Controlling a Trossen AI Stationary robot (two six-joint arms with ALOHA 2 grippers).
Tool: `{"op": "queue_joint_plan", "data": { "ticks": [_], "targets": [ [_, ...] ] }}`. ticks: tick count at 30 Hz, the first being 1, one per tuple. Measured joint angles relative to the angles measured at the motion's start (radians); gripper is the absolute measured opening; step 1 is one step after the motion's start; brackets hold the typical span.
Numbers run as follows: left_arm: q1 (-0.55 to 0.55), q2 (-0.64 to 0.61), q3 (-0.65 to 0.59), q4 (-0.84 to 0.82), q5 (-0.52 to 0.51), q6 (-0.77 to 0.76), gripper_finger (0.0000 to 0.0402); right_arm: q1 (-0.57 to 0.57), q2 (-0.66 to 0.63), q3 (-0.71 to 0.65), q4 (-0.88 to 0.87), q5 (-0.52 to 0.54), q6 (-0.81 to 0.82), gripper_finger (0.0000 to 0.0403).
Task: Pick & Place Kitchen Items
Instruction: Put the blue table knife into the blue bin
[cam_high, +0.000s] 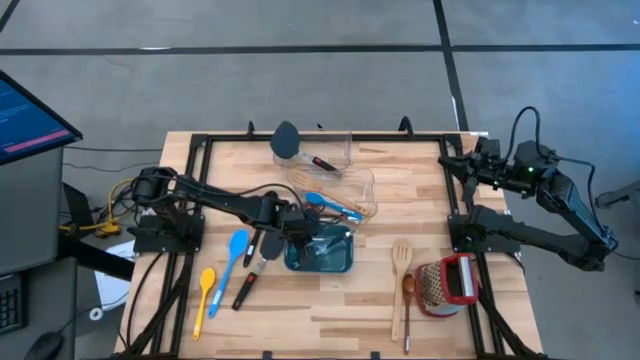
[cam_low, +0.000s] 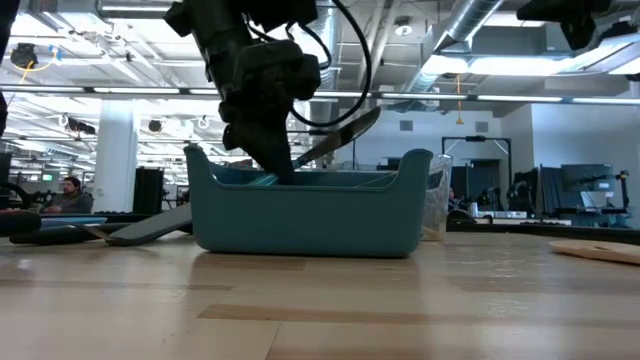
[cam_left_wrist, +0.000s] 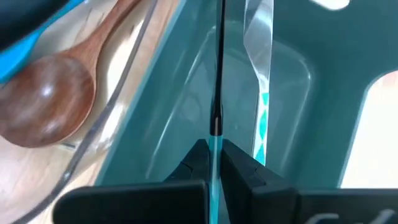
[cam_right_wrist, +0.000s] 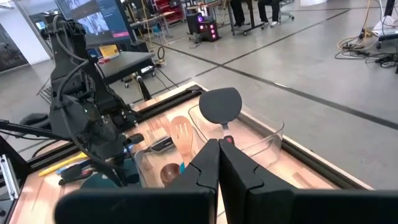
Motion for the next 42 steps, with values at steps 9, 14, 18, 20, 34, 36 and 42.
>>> {"op": "queue_joint_plan", "data": {
  "ticks": [9, 14, 18, 20, 34, 36, 42],
  "targets": [
    [-0.001, 0.0, -0.001, 0.022, 0.018, 0.002, 0.0002, 0.0, 0.0, 0.0, 0.0, 0.0, -0.005, 0.0],
    [-0.001, 0.0, -0.001, 0.063, 0.011, -0.018, 0.0002, 0.0, 0.0, 0.0, 0.0, 0.0, -0.008, 0.0],
    [0.001, 0.005, 0.0, 0.072, -0.001, -0.017, 0.0002, 0.0, 0.0, 0.0, 0.0, 0.0, -0.008, 0.0],
    [0.002, 0.018, 0.0, 0.071, 0.002, -0.017, 0.0002, 0.0, 0.0, 0.0, 0.0, 0.0, -0.008, 0.0],
    [-0.002, 0.082, -0.001, 0.096, 0.059, -0.024, 0.0003, 0.0, 0.0, 0.0, 0.0, 0.0, -0.008, 0.0],
    [-0.002, 0.082, -0.001, 0.101, 0.055, -0.025, 0.0004, 0.0, 0.0, 0.0, 0.0, 0.0, -0.008, 0.0],
    [-0.002, 0.082, -0.001, 0.101, 0.054, -0.026, 0.0026, 0.0, 0.0, 0.0, 0.0, 0.0, -0.008, 0.0]
  ]
}}
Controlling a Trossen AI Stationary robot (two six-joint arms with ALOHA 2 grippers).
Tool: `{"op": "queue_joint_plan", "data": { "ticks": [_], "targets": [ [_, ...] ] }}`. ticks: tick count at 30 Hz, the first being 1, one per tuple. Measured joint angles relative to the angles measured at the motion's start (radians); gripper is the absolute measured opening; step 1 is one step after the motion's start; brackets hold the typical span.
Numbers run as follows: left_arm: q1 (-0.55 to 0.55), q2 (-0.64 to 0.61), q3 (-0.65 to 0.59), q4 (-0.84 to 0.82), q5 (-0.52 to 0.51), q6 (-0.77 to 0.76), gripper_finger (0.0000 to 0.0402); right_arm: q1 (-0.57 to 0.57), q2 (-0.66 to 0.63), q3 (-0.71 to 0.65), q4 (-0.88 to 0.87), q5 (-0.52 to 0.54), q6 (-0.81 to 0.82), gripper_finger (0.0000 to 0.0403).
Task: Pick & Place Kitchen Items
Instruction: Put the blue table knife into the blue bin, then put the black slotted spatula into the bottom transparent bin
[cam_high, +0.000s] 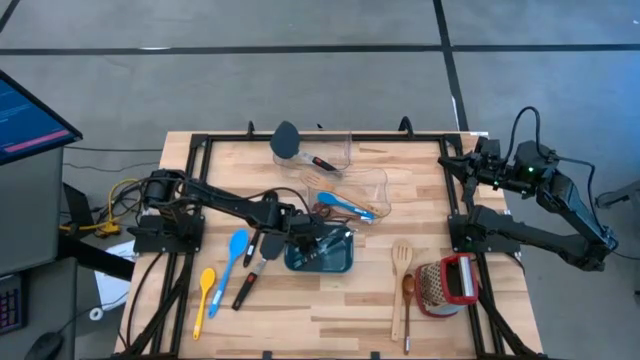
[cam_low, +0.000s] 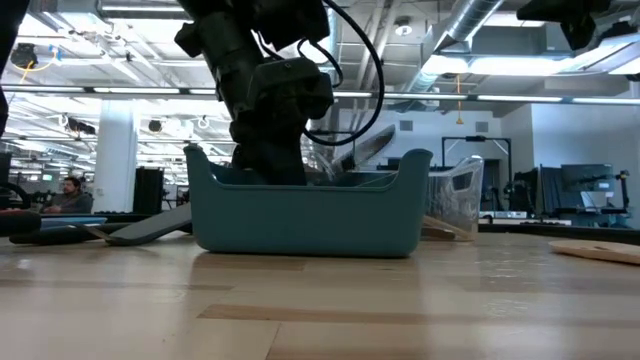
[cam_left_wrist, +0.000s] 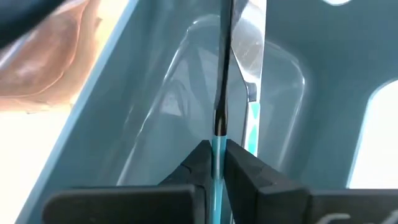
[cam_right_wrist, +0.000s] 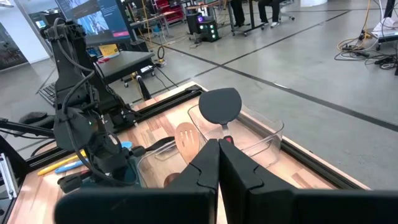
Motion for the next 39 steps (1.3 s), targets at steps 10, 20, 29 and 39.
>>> {"op": "queue_joint_plan", "data": {
  "ticks": [10, 20, 29, 39],
  "targets": [
    [0.0, -0.008, 0.0, -0.004, -0.001, 0.0, 0.0078, 0.0, 0.0, 0.0, 0.0, 0.0, 0.0, 0.0],
    [0.008, -0.123, 0.001, -0.019, -0.003, 0.0, 0.008, 0.0, 0.0, 0.0, 0.0, 0.0, -0.006, 0.0],
    [0.062, -0.31, 0.0, -0.016, -0.012, -0.088, 0.008, 0.0, 0.0, 0.0, 0.0, 0.0, -0.011, 0.0],
    [0.081, -0.524, 0.0, 0.002, -0.1, -0.183, 0.008, 0.0, 0.0, 0.0, 0.0, 0.0, -0.011, 0.0]
  ]
}}
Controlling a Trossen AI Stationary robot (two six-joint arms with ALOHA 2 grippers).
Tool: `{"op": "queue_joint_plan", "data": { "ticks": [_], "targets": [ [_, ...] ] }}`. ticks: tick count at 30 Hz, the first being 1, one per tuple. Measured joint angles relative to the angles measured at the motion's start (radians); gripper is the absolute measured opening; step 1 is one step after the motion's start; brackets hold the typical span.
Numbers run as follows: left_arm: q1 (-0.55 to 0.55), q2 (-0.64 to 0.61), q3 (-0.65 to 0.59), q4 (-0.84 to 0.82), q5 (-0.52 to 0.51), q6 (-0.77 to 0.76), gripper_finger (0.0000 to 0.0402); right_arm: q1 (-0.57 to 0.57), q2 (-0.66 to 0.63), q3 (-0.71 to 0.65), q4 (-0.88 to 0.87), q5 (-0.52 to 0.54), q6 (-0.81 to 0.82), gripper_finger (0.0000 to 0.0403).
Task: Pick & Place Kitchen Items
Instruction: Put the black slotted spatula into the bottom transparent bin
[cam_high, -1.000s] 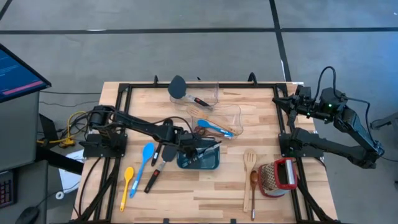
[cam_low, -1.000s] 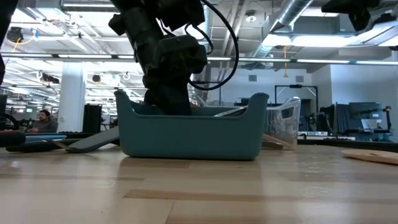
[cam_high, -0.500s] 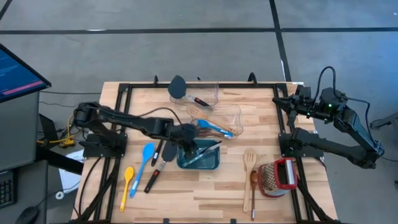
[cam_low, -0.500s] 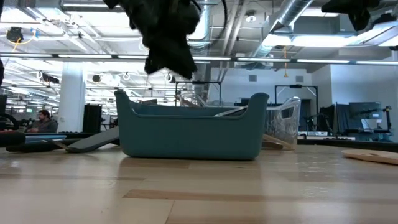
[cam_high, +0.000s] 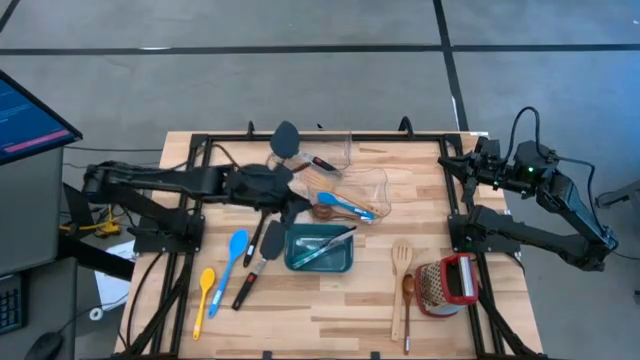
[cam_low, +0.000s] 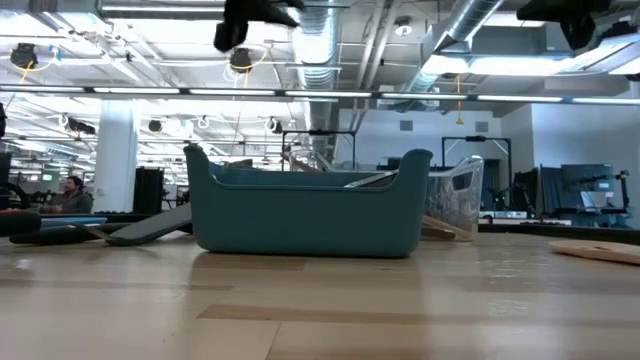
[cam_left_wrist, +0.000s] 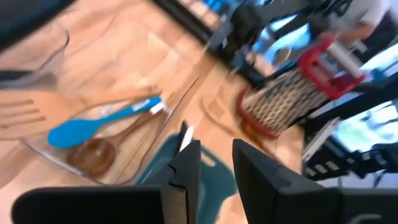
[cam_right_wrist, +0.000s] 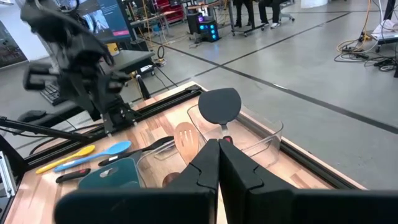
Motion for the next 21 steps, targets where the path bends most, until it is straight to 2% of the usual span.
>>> {"op": "queue_joint_plan", "data": {
  "ticks": [9, 16, 18, 21],
  "targets": [
    [-0.008, -0.097, 0.0, 0.033, 0.001, -0.001, 0.008, 0.0, 0.0, 0.0, 0.0, 0.0, 0.0, 0.0],
    [-0.007, -0.093, 0.0, 0.046, -0.055, 0.077, 0.008, 0.0, 0.0, 0.0, 0.0, 0.0, 0.0, 0.0],
    [-0.002, -0.089, 0.0, 0.039, -0.081, 0.051, 0.008, 0.0, 0.0, 0.0, 0.0, 0.0, 0.001, 0.0],
    [0.017, -0.09, 0.0, 0.028, -0.128, -0.067, 0.008, 0.0, 0.0, 0.0, 0.0, 0.0, 0.001, 0.0]
  ]
}}
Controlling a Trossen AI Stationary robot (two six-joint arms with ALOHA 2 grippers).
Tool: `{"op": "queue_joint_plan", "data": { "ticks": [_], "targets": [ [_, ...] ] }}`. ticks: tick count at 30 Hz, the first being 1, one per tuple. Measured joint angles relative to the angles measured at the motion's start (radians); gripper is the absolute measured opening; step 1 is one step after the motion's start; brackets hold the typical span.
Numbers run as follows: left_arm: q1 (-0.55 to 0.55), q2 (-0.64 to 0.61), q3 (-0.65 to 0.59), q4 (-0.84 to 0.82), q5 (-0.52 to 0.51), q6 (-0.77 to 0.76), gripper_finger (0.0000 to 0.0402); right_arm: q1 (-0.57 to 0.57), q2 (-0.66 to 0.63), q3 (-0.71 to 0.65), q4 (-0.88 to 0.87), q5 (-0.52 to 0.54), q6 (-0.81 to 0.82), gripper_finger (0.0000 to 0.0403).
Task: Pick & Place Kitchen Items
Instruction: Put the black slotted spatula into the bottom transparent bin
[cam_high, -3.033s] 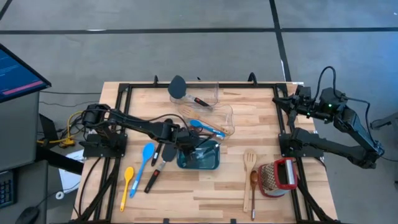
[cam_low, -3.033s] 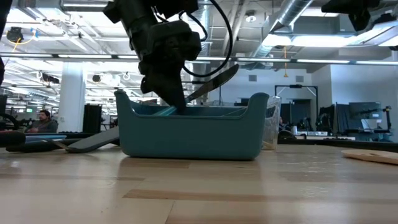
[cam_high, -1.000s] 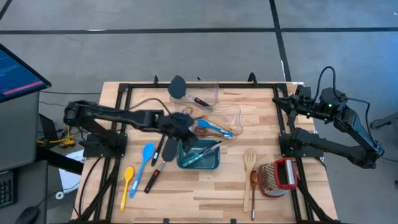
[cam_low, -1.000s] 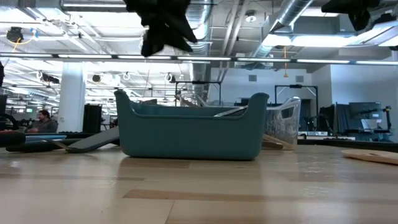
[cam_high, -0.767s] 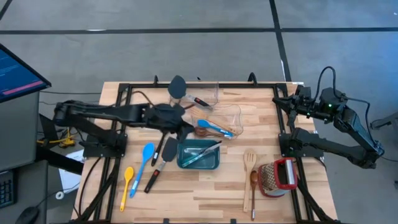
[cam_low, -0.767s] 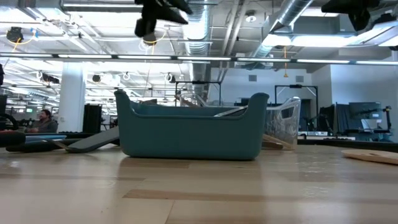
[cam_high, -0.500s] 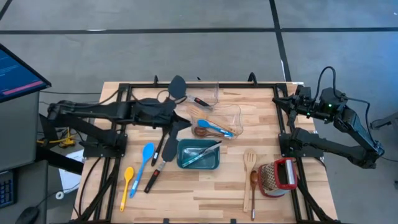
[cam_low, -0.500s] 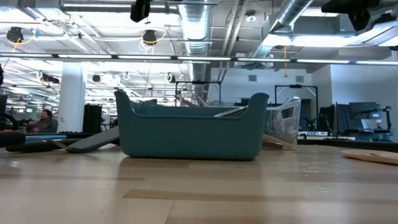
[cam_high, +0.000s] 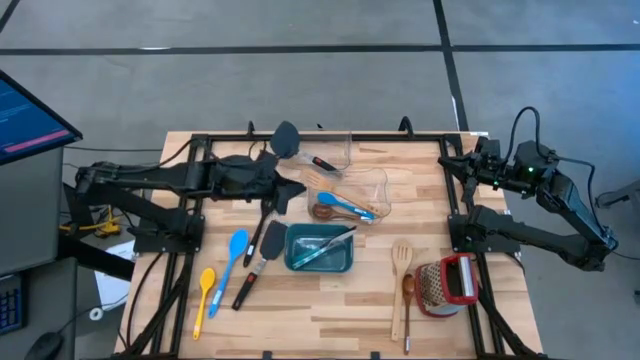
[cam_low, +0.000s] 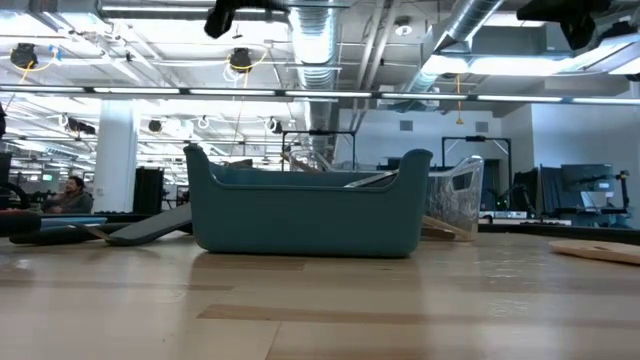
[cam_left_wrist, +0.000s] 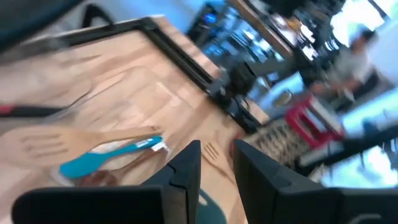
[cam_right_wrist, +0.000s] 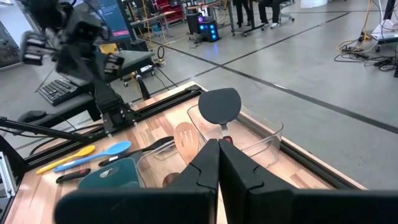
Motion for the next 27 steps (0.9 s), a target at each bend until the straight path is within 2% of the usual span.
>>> {"op": "queue_joint_plan", "data": {
  "ticks": [5, 11, 14, 17, 27],
  "targets": [
    [0.049, -0.006, 0.001, -0.16, -0.011, -0.127, 0.0079, 0.0, 0.0, 0.0, 0.0, 0.0, 0.0, 0.0],
    [0.107, -0.002, 0.0, -0.599, 0.027, -0.354, 0.0054, 0.0, 0.0, 0.0, 0.0, 0.0, 0.0, 0.0],
    [0.12, 0.001, 0.0, -0.762, 0.046, -0.434, 0.0041, 0.0, 0.0, 0.0, 0.0, 0.0, 0.0, 0.0],
    [0.131, 0.001, 0.0, -0.812, 0.044, -0.438, 0.0032, 0.0, 0.0, 0.0, 0.0, 0.0, 0.0, 0.0],
    [0.174, 0.013, 0.0, -0.816, -0.003, -0.429, 0.0028, 0.0, 0.0, 0.0, 0.0, 0.0, 0.0, 0.0]
  ]
}}
